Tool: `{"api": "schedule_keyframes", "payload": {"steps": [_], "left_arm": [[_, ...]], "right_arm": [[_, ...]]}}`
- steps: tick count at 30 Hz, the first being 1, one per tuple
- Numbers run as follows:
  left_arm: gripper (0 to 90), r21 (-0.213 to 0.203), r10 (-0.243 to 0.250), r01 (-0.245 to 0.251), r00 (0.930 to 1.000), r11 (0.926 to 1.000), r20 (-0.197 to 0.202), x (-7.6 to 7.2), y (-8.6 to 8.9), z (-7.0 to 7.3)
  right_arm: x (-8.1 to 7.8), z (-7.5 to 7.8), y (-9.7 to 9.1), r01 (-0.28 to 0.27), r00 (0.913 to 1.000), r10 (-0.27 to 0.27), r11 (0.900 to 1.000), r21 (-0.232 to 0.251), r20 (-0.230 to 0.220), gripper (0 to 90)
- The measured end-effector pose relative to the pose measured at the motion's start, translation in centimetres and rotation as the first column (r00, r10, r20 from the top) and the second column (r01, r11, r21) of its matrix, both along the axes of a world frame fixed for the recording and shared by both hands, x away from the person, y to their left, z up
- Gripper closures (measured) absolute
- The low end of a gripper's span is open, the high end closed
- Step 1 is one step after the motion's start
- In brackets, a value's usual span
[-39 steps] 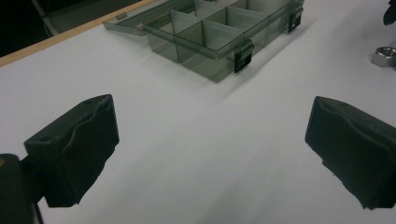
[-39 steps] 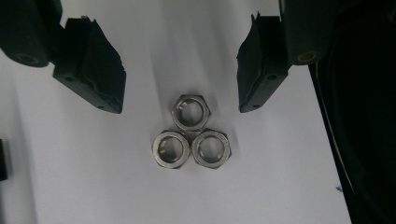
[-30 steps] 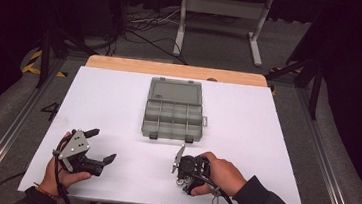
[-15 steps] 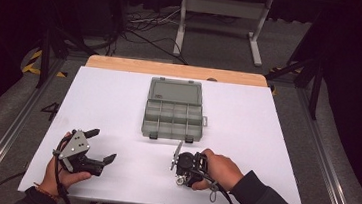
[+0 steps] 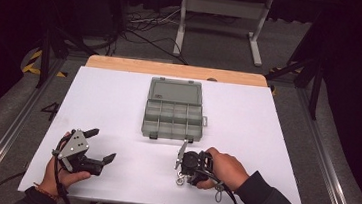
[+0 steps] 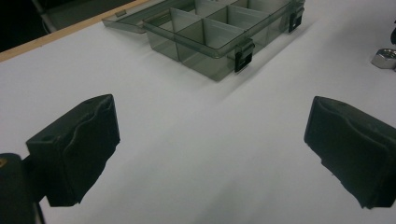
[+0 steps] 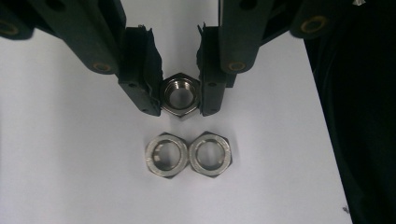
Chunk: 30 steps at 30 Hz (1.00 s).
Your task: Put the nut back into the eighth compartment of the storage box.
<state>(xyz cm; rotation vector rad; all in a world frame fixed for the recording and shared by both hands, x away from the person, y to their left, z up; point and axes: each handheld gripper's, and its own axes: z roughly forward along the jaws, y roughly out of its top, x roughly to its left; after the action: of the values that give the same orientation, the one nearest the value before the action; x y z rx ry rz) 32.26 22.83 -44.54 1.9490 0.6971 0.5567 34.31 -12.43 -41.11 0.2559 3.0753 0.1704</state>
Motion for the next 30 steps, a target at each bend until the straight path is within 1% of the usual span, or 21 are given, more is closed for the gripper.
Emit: {"api": "schedule_keyframes", "payload": {"steps": [4, 5, 7, 10, 11, 13, 14, 15, 18, 19, 20, 24, 27, 30], "left_arm": [[3.9, -0.003, 0.004, -0.004, 1.0, 1.0, 0.004, 0.0, 0.1, 0.0], [3.9, -0.003, 0.004, -0.004, 1.0, 1.0, 0.004, 0.0, 0.1, 0.0], [3.9, -0.004, 0.004, -0.004, 1.0, 1.0, 0.005, 0.0, 0.1, 0.1], [3.9, -0.005, 0.004, -0.003, 1.0, 1.0, 0.005, 0.0, 0.1, 0.0], [3.9, -0.006, 0.003, -0.003, 1.0, 1.0, 0.005, 0.0, 0.1, 0.0], [3.9, -0.006, 0.004, -0.004, 1.0, 1.0, 0.006, 0.0, 0.0, 0.1], [3.9, -0.006, 0.003, -0.003, 1.0, 1.0, 0.006, 0.0, 0.0, 0.1], [4.0, -0.005, 0.002, -0.002, 1.0, 1.0, 0.004, 0.0, 0.0, 0.0], [4.0, -0.006, 0.0, 0.0, 1.0, 1.0, 0.004, 0.0, 0.0, 0.0], [4.0, -0.007, 0.0, 0.0, 1.0, 1.0, 0.004, 0.0, 0.0, 0.0], [4.0, -0.005, 0.002, -0.002, 1.0, 1.0, 0.006, 0.0, 0.0, 0.0], [4.0, -0.006, -0.001, 0.001, 1.0, 1.0, 0.007, 0.0, 0.0, 0.0], [4.1, -0.004, -0.001, 0.001, 1.0, 1.0, 0.002, 0.0, 0.0, 0.0], [4.1, -0.005, -0.002, 0.002, 1.0, 1.0, 0.002, 0.0, 0.0, 0.0]], "right_arm": [[0.5, 1.1, -0.5, 0.017, 0.9995, -0.018, 0.9997, 0.016, 0.026, 70.5], [0.5, 1.1, -0.5, 0.017, 0.9995, -0.018, 0.9997, 0.016, 0.026, 70.5], [1.1, 2.2, -0.9, 0.033, 0.9984, -0.034, 0.9987, 0.04, 0.046, 70.6], [1.5, 2.8, -1.2, 0.045, 0.9971, -0.048, 0.9976, 0.054, 0.059, 70.5], [2.0, 3.4, -1.3, 0.053, 0.9959, -0.057, 0.9964, 0.066, 0.07, 70.5], [2.4, 3.8, -1.4, 0.068, 0.9938, -0.073, 0.9954, 0.068, 0.083, 70.5], [2.4, 3.8, -1.4, 0.068, 0.9938, -0.073, 0.9954, 0.068, 0.083, 70.5], [3.0, 4.2, -1.5, 0.079, 0.9919, -0.086, 0.9938, 0.078, 0.093, 70.5], [3.5, 4.5, -1.5, 0.088, 0.9906, -0.096, 0.9928, 0.082, 0.097, 70.5], [4.1, 4.8, -1.6, 0.096, 0.9889, -0.105, 0.9917, 0.086, 0.106, 70.5], [4.1, 4.8, -1.6, 0.096, 0.9889, -0.105, 0.9917, 0.086, 0.106, 70.5], [5.5, 5.4, -1.7, 0.128, 0.9839, -0.138, 0.9875, 0.092, 0.113, 70.5], [6.4, 5.8, -1.8, 0.144, 0.9804, -0.156, 0.984, 0.105, 0.12, 70.5], [7.1, 6.0, -1.7, 0.155, 0.9784, -0.167, 0.9823, 0.105, 0.122, 70.5]]}}
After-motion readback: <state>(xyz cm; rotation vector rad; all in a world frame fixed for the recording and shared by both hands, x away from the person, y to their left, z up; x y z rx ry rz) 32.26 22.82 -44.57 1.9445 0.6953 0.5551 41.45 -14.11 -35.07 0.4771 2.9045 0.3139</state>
